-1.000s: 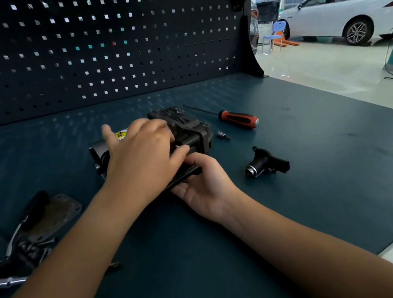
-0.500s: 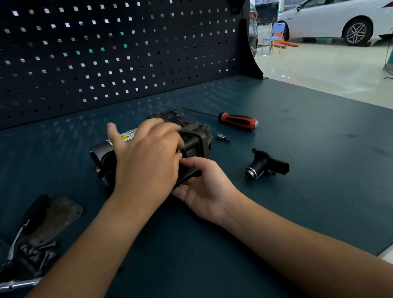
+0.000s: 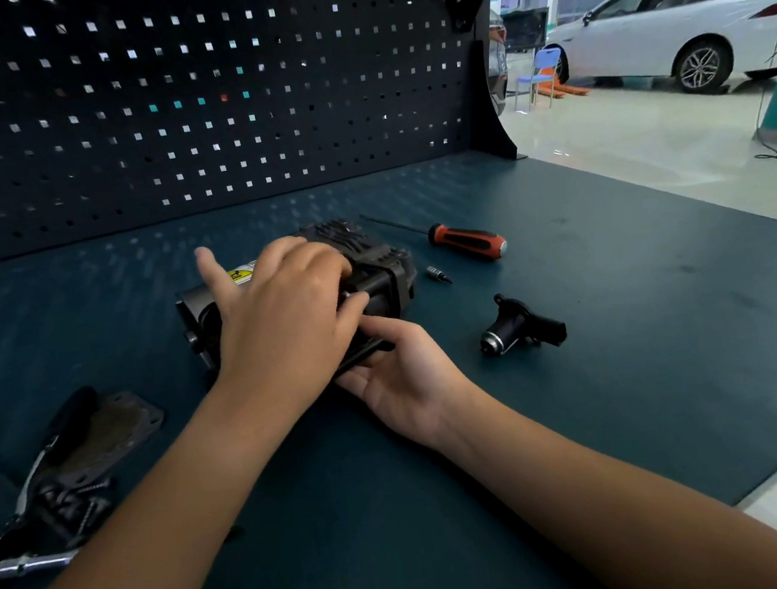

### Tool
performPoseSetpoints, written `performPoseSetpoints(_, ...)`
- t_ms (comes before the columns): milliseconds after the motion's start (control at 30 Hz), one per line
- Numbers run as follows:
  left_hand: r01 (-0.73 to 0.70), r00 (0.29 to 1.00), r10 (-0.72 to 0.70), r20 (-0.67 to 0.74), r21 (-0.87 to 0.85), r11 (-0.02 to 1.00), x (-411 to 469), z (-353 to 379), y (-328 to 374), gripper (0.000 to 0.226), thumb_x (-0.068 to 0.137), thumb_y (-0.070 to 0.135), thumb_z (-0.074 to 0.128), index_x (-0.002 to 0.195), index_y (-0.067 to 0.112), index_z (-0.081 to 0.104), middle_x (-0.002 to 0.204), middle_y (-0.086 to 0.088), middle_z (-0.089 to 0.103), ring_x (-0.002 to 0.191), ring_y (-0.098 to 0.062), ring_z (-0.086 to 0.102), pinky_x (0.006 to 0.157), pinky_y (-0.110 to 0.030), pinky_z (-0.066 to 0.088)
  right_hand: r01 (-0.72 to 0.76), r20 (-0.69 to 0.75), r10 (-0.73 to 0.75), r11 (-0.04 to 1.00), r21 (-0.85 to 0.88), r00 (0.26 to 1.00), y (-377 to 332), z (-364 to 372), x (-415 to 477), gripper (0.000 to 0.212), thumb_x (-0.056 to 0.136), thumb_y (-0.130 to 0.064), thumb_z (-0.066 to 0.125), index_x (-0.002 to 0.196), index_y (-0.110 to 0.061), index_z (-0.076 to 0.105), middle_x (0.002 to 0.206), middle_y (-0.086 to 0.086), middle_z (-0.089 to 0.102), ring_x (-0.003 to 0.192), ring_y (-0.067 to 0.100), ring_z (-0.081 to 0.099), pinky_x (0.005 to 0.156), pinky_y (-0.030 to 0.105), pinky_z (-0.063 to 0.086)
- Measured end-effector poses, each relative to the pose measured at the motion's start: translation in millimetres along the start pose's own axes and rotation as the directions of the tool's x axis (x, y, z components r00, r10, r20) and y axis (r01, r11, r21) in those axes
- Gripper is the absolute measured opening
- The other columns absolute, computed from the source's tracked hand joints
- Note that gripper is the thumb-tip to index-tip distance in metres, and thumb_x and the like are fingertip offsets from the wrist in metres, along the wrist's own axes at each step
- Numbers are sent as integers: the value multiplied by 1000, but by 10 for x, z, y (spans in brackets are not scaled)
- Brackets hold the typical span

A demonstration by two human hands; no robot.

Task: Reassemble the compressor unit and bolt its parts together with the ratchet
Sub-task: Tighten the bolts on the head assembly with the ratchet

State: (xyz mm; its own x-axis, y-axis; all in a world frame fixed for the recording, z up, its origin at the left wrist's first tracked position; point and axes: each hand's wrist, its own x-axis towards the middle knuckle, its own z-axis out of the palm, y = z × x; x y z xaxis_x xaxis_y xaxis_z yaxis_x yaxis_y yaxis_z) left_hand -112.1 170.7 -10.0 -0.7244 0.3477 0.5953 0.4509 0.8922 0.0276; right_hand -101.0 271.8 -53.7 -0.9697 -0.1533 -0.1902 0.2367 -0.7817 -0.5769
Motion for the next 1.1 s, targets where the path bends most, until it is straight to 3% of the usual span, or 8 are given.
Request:
performPoseSetpoints(133, 18, 996, -23, 85, 52, 998, 24, 11, 3, 30, 95, 35, 44, 100, 18, 68, 116, 9, 61, 126, -11, 38, 104, -65, 0, -11, -6, 11, 1000, 14, 1000, -1, -3, 0, 51, 92, -6, 49, 140, -5, 33, 98, 18, 62, 82, 26, 64, 62, 31, 58)
performPoseSetpoints(233, -92, 996, 91, 25, 61, 994, 5, -9, 23, 15, 87, 24, 62, 93, 12, 69, 113, 2, 66, 126, -18, 44, 102, -69, 4, -7, -8, 7, 1000, 13, 1000, 7, -8, 6, 53, 91, -5, 49, 141, -6, 32, 104, 18, 60, 84, 26, 63, 63, 31, 58)
performPoseSetpoints(300, -154, 986, 158, -44, 90, 984, -15, 0, 25, 15, 75, 18, 75, 83, 7, 69, 105, -6, 69, 115, -26, 56, 95, -76, 13, -3, -2, 3, 1000, 9, 1000, 8, -13, 7, 53, 91, -4, 49, 141, -6, 32, 109, 19, 60, 90, 27, 63, 66, 32, 58)
performPoseSetpoints(467, -40, 999, 37, 34, 97, 995, -7, 17, 8, 22, 90, 27, 57, 93, 13, 72, 118, -1, 63, 123, -21, 46, 99, -72, 7, -8, 6, 8, 1000, 8, 1000, 8, -15, 8, 52, 91, -5, 50, 140, -4, 33, 110, 20, 59, 88, 27, 63, 64, 32, 58)
performPoseSetpoints(667, -134, 989, 139, -57, 82, 988, 11, 24, -3, 14, 78, 19, 72, 82, 6, 72, 109, -4, 68, 118, -24, 54, 96, -75, 10, -2, 6, 2, 1000, 20, 1000, 3, -30, 30, 52, 92, -5, 50, 141, -6, 33, 119, 20, 57, 94, 27, 61, 70, 33, 58)
performPoseSetpoints(800, 59, 995, -60, 83, 12, 998, 41, -24, -60, 30, 92, 41, 47, 105, 22, 68, 132, 9, 53, 130, -11, 33, 104, -65, 1, -11, 18, 10, 1000, 19, 1000, 8, -46, 30, 50, 92, -5, 49, 140, -6, 34, 124, 21, 56, 99, 30, 61, 67, 34, 58)
performPoseSetpoints(933, -21, 990, 11, 138, 70, 997, 65, -14, -36, 30, 96, 35, 42, 108, 25, 67, 129, 16, 55, 132, -6, 29, 105, -65, 0, -5, 8, 5, 1000, 18, 1000, 15, -42, 34, 50, 92, -4, 48, 140, -6, 33, 117, 19, 58, 89, 27, 63, 65, 32, 58)
performPoseSetpoints(1100, -101, 994, 102, -24, 31, 994, -43, 48, 48, 10, 86, 16, 62, 91, 10, 68, 110, -1, 67, 121, -18, 50, 103, -68, 6, -3, 4, 2, 1000, 10, 1000, 0, -30, 20, 64, 89, -2, 52, 146, -9, 24, 105, 16, 60, 81, 23, 64, 68, 32, 59)
